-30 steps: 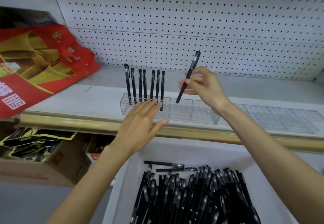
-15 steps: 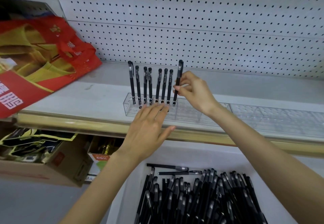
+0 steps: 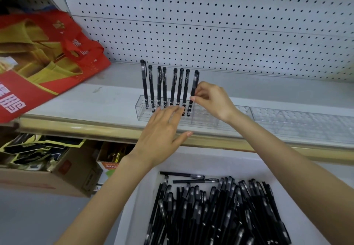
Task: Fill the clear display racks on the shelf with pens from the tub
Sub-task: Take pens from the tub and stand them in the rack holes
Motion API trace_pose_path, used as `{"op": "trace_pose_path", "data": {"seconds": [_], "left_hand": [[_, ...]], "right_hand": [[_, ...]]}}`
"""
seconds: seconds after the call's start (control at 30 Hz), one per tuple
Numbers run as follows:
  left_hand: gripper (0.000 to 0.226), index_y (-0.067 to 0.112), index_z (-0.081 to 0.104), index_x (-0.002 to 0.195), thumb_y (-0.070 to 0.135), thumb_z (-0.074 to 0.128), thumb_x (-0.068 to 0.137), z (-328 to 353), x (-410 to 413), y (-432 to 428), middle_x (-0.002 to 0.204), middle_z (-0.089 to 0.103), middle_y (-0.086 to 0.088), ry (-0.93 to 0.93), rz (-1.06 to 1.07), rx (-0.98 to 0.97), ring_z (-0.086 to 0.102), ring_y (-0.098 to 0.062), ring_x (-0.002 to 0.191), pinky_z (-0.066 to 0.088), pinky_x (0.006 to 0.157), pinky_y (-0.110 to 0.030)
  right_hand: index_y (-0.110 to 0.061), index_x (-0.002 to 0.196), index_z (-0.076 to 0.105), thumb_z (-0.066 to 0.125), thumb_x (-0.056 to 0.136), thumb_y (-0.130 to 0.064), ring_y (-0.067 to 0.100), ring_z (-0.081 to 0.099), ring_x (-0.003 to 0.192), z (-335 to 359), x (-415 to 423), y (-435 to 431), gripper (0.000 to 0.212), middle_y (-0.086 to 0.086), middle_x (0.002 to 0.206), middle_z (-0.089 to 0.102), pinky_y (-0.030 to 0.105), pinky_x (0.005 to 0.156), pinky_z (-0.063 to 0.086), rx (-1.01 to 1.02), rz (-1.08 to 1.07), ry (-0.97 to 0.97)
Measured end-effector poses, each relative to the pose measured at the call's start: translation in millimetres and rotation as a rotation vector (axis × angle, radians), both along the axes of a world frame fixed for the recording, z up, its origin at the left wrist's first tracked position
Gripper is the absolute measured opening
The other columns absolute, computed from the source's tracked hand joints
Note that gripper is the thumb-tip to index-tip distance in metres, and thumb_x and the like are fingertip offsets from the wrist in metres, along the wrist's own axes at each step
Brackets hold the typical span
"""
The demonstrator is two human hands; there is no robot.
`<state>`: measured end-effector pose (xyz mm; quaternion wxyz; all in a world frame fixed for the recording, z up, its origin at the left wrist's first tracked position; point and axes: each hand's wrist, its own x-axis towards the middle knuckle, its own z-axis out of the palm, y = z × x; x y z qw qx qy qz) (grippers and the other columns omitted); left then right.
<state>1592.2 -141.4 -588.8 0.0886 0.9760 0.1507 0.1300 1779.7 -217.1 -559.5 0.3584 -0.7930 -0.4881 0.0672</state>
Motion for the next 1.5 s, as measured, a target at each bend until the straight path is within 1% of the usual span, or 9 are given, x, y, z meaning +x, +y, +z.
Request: {"op": "trace_pose_path", "data": {"seconds": [0.17, 0.5, 0.7, 0.83, 0.93, 1.0, 1.17, 1.37, 1.5], "left_hand": [[0.073, 0.015, 0.022, 0.151, 0.059, 0.024, 0.092, 5, -10, -7, 0.158, 0.019, -0.004, -0.034, 0.009, -0.01, 0.012, -0.016, 0.146, -0.001, 0.119, -0.031], [0.068, 0.015, 0.027, 0.149, 0.056, 0.033, 0.095, -12, -43, -67, 0.154, 0.027, -0.003, 0.015, -0.071, -0.115, 0.024, -0.018, 0.141, 0.017, 0.117, -0.032], [0.07, 0.014, 0.029, 0.148, 0.06, 0.029, 0.095, -55, -51, -108, 0.152, 0.031, -0.005, 0.184, -0.103, -0.105, 0.028, -0.02, 0.139, 0.024, 0.115, -0.033], [0.064, 0.019, 0.03, 0.146, 0.057, 0.035, 0.095, -79, -59, -128, 0.143, 0.037, -0.002, 0.27, -0.067, -0.119, 0.037, -0.021, 0.131, 0.036, 0.106, -0.036], [0.068, 0.019, 0.029, 0.146, 0.059, 0.037, 0.093, -90, -67, -137, 0.138, 0.038, -0.002, 0.32, 0.013, -0.181, 0.038, -0.02, 0.128, 0.04, 0.102, -0.036], [0.072, 0.018, 0.026, 0.148, 0.061, 0.038, 0.092, -96, -71, -137, 0.138, 0.037, -0.004, 0.354, 0.081, -0.215, 0.037, -0.021, 0.127, 0.042, 0.1, -0.036], [0.071, 0.017, 0.029, 0.145, 0.061, 0.04, 0.091, -108, -82, -138, 0.142, 0.035, -0.007, 0.399, 0.203, -0.217, 0.035, -0.024, 0.13, 0.043, 0.1, -0.036], [0.061, 0.018, 0.039, 0.143, 0.049, 0.052, 0.092, -119, -89, -134, 0.137, 0.037, -0.002, 0.339, 0.245, -0.326, 0.033, -0.02, 0.128, 0.045, 0.098, -0.034], [0.056, 0.018, 0.045, 0.135, 0.043, 0.063, 0.088, -119, -90, -133, 0.128, 0.04, -0.003, 0.274, 0.324, -0.428, 0.038, -0.021, 0.122, 0.047, 0.093, -0.035]], "right_hand": [[-0.016, 0.095, 0.062, 0.068, 0.087, -0.026, 0.017, 0.065, 0.092, 8, -1, -4, 0.014, 0.0, 0.093, 0.069, 0.04, 0.091, 0.05, -0.012, -0.016, 0.018], [-0.017, 0.102, 0.063, 0.068, 0.087, -0.024, 0.01, 0.064, 0.093, 14, -43, -113, 0.018, -0.004, 0.101, 0.066, 0.029, 0.088, 0.052, 0.036, -0.029, -0.028], [-0.024, 0.11, 0.062, 0.067, 0.087, -0.031, 0.006, 0.058, 0.101, -58, -72, -209, 0.025, -0.01, 0.108, 0.061, 0.027, 0.089, 0.05, -0.192, -0.059, 0.091], [-0.021, 0.125, 0.053, 0.067, 0.084, -0.041, 0.017, 0.055, 0.112, -102, -83, -250, 0.047, -0.001, 0.121, 0.055, 0.029, 0.092, 0.047, -0.455, -0.137, 0.196], [-0.017, 0.135, 0.045, 0.067, 0.084, -0.042, 0.022, 0.048, 0.122, -117, -91, -267, 0.061, 0.005, 0.135, 0.044, 0.033, 0.1, 0.043, -0.539, -0.222, 0.298], [-0.017, 0.136, 0.043, 0.068, 0.083, -0.044, 0.025, 0.044, 0.127, -123, -94, -276, 0.064, 0.008, 0.136, 0.041, 0.037, 0.105, 0.04, -0.542, -0.308, 0.326], [-0.016, 0.135, 0.044, 0.066, 0.087, -0.038, 0.023, 0.042, 0.127, -129, -100, -291, 0.058, 0.008, 0.137, 0.038, 0.03, 0.102, 0.035, -0.476, -0.418, 0.368], [-0.016, 0.131, 0.049, 0.07, 0.084, -0.033, 0.019, 0.049, 0.121, -134, -100, -292, 0.054, 0.007, 0.131, 0.049, 0.029, 0.099, 0.039, -0.395, -0.448, 0.381], [-0.015, 0.13, 0.049, 0.073, 0.083, -0.028, 0.015, 0.054, 0.103, -136, -95, -287, 0.054, 0.006, 0.123, 0.053, 0.024, 0.085, 0.043, -0.342, -0.485, 0.438]]}}
